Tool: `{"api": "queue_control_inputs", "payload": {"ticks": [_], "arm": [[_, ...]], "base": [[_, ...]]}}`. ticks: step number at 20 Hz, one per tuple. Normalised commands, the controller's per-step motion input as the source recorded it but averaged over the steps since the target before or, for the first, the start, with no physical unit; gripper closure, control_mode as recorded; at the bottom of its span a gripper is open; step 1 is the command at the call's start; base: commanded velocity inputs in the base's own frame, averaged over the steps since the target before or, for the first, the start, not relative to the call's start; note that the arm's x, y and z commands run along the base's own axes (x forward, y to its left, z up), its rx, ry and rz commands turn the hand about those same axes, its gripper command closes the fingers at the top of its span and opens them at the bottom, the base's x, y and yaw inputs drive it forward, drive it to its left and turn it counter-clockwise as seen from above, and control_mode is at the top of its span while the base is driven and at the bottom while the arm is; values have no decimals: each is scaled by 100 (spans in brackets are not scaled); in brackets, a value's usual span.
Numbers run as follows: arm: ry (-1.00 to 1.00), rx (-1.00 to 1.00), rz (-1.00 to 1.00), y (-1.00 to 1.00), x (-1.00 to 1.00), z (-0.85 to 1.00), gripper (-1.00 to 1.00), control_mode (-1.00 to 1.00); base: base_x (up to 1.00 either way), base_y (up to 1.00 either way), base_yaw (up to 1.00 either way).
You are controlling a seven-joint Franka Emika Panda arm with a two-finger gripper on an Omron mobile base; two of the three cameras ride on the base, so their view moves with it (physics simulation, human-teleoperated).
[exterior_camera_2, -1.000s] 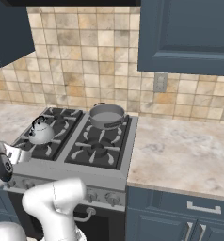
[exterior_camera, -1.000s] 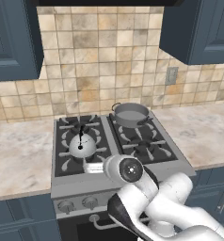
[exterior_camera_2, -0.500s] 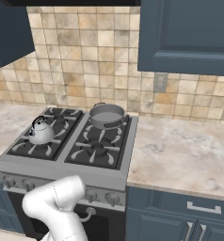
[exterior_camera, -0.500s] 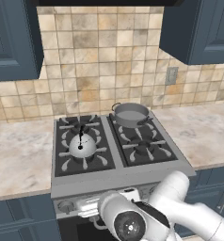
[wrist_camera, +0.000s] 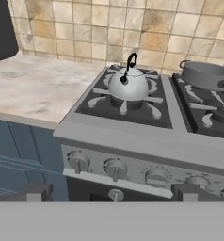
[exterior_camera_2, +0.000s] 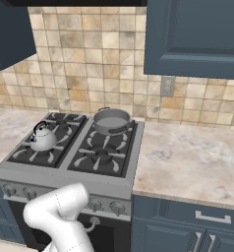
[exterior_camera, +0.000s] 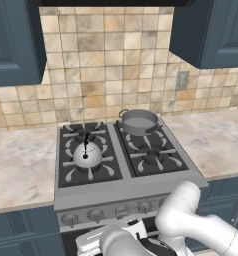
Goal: Pick the kettle from the counter and place it on a stove burner. Then turn the burner on.
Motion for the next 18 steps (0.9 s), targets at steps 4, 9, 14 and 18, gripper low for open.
{"api": "queue_control_inputs", "payload": {"ticks": [4, 9, 14, 18], "arm": [[-2, 3, 0, 0, 0, -44, -100, -100], [-5, 11, 0, 0, 0, -59, -100, -100], [-11, 11, 0, 0, 1, -46, -100, -100], [-21, 17, 0, 0, 8, -6, -100, -100]], "base": [[0, 0, 0], [0, 0, 0], [0, 0, 0], [0, 0, 0]]}}
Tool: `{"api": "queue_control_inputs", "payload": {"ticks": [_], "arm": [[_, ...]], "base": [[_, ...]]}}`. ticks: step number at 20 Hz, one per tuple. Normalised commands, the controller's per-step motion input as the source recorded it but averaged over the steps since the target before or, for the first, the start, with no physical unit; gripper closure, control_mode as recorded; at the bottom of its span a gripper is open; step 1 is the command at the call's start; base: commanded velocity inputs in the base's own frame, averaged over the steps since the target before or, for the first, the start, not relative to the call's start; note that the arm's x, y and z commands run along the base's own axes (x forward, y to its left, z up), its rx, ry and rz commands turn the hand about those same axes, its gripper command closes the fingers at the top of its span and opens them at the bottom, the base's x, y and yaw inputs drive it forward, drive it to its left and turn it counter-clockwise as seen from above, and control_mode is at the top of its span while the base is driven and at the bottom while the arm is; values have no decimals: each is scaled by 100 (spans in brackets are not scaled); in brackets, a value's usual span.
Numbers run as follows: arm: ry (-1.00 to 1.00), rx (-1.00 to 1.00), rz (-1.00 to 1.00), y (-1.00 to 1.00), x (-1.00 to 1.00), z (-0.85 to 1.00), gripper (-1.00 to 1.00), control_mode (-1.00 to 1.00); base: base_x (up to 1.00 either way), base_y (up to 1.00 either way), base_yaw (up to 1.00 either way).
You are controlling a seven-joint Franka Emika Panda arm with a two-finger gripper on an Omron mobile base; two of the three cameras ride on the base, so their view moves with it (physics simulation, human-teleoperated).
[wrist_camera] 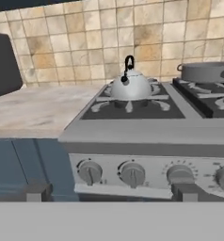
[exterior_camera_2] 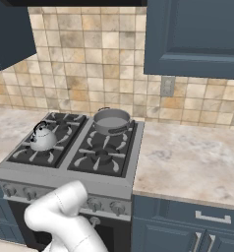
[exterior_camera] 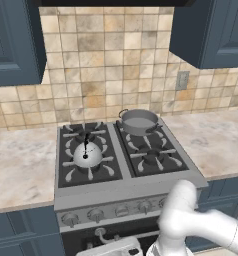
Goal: Pick the kettle from the counter and place it on a stove burner. Then turn the burner on.
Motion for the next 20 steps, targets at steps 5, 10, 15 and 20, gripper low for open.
{"api": "queue_control_inputs", "payload": {"ticks": [5, 10, 15, 20], "arm": [[-19, 14, 0, 0, 20, 0, -100, -100], [-16, 11, -4, 12, 42, -2, -100, -100], [-5, 1, -8, 20, 46, -9, -100, -100], [-1, 0, -6, 14, 29, -6, -100, -100]], "base": [[0, 0, 0], [0, 0, 0], [0, 0, 0], [0, 0, 0]]}}
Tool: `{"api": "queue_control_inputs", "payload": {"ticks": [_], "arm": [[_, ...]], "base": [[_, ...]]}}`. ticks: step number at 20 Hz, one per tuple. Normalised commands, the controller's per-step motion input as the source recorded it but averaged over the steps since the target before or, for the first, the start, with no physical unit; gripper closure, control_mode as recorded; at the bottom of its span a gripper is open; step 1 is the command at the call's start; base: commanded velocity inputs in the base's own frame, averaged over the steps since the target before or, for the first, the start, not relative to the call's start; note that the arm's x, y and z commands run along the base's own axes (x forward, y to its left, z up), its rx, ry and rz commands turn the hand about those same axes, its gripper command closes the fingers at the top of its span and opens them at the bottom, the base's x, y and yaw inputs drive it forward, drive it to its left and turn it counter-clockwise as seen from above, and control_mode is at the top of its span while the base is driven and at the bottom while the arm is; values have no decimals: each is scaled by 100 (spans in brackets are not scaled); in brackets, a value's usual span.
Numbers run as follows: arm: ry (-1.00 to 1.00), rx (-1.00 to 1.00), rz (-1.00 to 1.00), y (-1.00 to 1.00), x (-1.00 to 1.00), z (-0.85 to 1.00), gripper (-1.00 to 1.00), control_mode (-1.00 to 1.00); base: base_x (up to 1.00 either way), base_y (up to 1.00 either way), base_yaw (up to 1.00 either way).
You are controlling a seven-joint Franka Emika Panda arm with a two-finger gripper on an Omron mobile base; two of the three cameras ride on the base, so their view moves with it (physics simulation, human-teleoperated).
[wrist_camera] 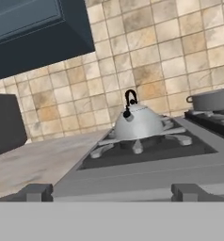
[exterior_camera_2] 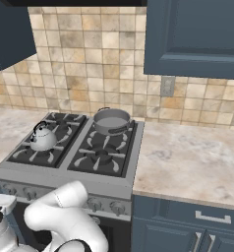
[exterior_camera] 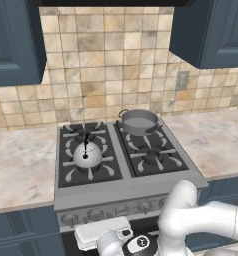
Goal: Pick the kettle from the counter and place it on a stove burner. Then turn the burner on.
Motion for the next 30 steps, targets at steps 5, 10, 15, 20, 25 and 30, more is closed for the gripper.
{"api": "queue_control_inputs", "payload": {"ticks": [5, 10, 15, 20, 25, 30], "arm": [[1, -8, 0, 12, 3, -13, -100, -100], [0, -23, 0, 33, 0, -58, -100, -100], [3, -10, 0, 6, 0, -14, -100, -100], [0, -12, 0, 15, 7, -27, -100, -100], [-3, 0, 0, 0, 16, -4, -100, -100], [-1, 0, -1, 1, 17, -1, -100, -100]], "base": [[0, 0, 0], [0, 0, 0], [0, 0, 0], [0, 0, 0], [0, 0, 0], [0, 0, 0]]}}
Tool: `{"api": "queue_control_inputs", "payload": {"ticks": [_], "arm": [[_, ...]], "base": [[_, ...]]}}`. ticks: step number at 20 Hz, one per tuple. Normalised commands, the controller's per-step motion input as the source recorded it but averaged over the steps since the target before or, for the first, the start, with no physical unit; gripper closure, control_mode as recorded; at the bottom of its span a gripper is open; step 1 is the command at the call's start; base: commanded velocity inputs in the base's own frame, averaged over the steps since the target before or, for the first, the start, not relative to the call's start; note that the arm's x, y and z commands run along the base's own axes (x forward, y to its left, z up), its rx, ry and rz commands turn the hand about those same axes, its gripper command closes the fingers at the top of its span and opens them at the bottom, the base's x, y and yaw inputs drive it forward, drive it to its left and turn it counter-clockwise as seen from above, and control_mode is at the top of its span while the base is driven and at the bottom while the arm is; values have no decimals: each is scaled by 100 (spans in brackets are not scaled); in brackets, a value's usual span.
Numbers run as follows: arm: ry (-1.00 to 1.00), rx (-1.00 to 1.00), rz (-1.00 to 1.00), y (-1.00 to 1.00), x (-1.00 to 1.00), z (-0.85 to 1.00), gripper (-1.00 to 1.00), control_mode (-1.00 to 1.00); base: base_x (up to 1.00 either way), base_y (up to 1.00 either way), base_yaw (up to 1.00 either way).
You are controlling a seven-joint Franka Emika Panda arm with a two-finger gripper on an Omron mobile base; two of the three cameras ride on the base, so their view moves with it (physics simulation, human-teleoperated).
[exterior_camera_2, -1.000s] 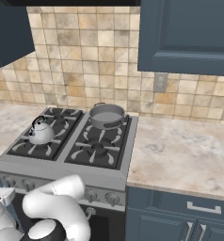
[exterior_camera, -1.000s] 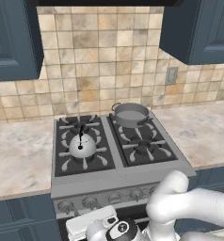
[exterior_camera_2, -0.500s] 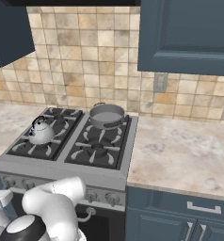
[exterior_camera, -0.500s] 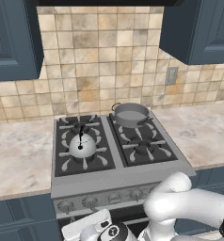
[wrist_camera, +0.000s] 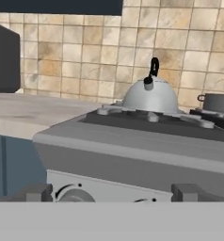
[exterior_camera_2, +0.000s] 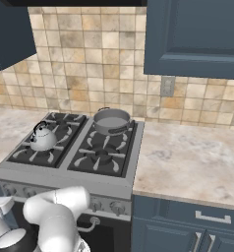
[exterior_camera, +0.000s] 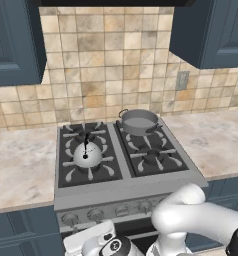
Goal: Pick the kettle from the counter and place it on a stove burner. Then turn the burner on.
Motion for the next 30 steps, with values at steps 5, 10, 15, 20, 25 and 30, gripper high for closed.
{"api": "queue_control_inputs", "payload": {"ticks": [5, 10, 15, 20, 25, 30], "arm": [[-2, 0, -2, 4, 23, -9, -100, -100], [-1, 0, -4, 10, 28, -17, -100, -100], [0, -7, -1, 22, 3, -35, -100, -100], [0, -6, 0, 26, 0, -32, -100, -100], [0, -1, 0, 8, 0, -8, -100, -100], [0, 0, 0, 0, 1, -3, -100, -100]], "base": [[0, 0, 0], [0, 0, 0], [0, 0, 0], [0, 0, 0], [0, 0, 0], [0, 0, 0]]}}
